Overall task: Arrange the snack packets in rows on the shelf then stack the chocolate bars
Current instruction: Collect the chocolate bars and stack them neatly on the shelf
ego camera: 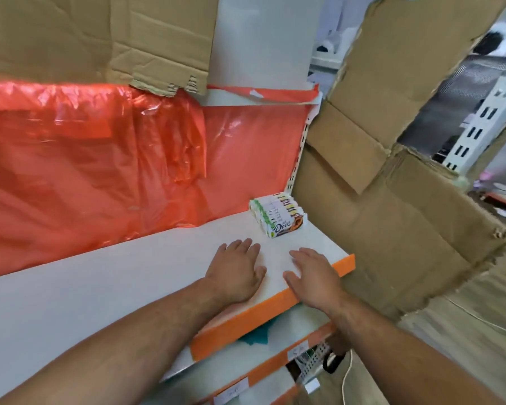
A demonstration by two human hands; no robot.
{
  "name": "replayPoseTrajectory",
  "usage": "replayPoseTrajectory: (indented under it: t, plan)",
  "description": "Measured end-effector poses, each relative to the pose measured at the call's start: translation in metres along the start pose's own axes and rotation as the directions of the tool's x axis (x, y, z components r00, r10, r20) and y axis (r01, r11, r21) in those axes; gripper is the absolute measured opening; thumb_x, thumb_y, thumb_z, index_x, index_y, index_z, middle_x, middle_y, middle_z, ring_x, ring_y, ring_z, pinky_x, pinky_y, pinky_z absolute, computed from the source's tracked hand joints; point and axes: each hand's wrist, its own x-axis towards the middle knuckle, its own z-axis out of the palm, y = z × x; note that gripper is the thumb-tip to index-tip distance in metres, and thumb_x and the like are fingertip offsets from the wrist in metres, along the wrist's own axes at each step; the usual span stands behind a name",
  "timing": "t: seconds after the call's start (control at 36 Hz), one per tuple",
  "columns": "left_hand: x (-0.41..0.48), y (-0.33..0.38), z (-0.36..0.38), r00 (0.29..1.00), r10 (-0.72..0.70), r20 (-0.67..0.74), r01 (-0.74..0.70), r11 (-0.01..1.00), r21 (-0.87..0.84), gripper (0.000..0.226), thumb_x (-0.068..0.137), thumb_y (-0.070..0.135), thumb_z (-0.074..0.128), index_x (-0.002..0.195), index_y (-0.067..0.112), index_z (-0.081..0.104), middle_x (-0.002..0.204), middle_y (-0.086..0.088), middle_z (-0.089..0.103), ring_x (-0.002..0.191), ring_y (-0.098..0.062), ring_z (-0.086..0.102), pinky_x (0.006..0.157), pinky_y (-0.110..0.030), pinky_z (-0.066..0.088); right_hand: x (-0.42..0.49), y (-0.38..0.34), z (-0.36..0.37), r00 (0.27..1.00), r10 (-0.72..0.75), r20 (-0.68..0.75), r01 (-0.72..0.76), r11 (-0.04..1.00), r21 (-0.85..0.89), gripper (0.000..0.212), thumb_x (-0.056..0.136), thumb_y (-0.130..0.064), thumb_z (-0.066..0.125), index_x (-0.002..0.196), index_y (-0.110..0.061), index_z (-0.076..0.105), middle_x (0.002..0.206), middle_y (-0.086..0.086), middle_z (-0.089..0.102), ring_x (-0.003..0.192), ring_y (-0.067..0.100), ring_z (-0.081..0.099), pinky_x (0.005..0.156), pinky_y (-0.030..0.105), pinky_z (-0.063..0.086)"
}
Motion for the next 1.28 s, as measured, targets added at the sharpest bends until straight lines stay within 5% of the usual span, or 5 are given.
replayPoseTrajectory:
  t: [0.47,0.78,0.94,1.08,1.28]
  plan:
    - [0.117,0.002,0.019,0.982,-0.179,-0.054,0.16,0.954,-0.253,0.045,0.099,0.029,0.043,0.143,0.019,0.044,0.126,-0.011,0.052,0.118,-0.03,0.05,0.092,-0.034,0.046,0.131,0.059,0.0,0.995,-0.025,-0.1,0.042,0.985,0.17,0.062,0.092,-0.028,0.065,0.148,-0.022,0.042,0.141,0.004,0.05,0.129,0.02,0.047,0.109,0.033,0.04]
    - [0.148,0.003,0.056,0.876,-0.482,-0.008,0.314,0.583,-0.749,0.028,0.094,0.017,0.052,0.108,0.041,0.056,0.073,0.009,0.057,0.06,-0.019,0.052,0.068,-0.036,0.053,0.17,0.088,0.004,0.995,-0.095,-0.039,0.101,0.975,0.2,0.064,0.089,-0.021,0.069,0.144,-0.03,0.037,0.136,0.003,0.046,0.123,0.025,0.05,0.102,0.037,0.045]
    - [0.153,0.007,0.065,0.852,-0.523,-0.017,0.318,0.543,-0.777,0.029,0.091,0.024,0.05,0.102,0.05,0.052,0.076,0.01,0.06,0.061,-0.022,0.053,0.076,-0.052,0.054,0.179,0.094,0.002,0.992,-0.121,-0.046,0.128,0.964,0.234,0.046,0.086,-0.019,0.073,0.114,-0.034,0.039,0.123,-0.001,0.056,0.112,0.02,0.052,0.091,0.035,0.048]
    - [0.151,0.014,0.067,0.823,-0.56,-0.098,0.303,0.579,-0.757,0.029,0.093,0.018,0.053,0.102,0.045,0.05,0.071,0.013,0.054,0.066,-0.015,0.051,0.076,-0.038,0.049,0.184,0.101,0.008,0.992,-0.104,-0.067,0.12,0.944,0.308,0.037,0.089,-0.021,0.07,0.098,-0.036,0.038,0.11,-0.003,0.064,0.097,0.019,0.061,0.077,0.038,0.054]
    - [0.145,0.019,0.066,0.797,-0.603,0.01,0.298,0.38,-0.875,0.021,0.069,0.021,0.058,0.085,0.035,0.057,0.065,0.021,0.054,0.064,-0.013,0.048,0.065,-0.031,0.04,0.191,0.108,0.008,0.995,-0.103,-0.018,0.103,0.927,0.36,0.027,0.088,-0.028,0.067,0.081,-0.031,0.042,0.085,-0.003,0.06,0.073,0.018,0.057,0.057,0.034,0.043]
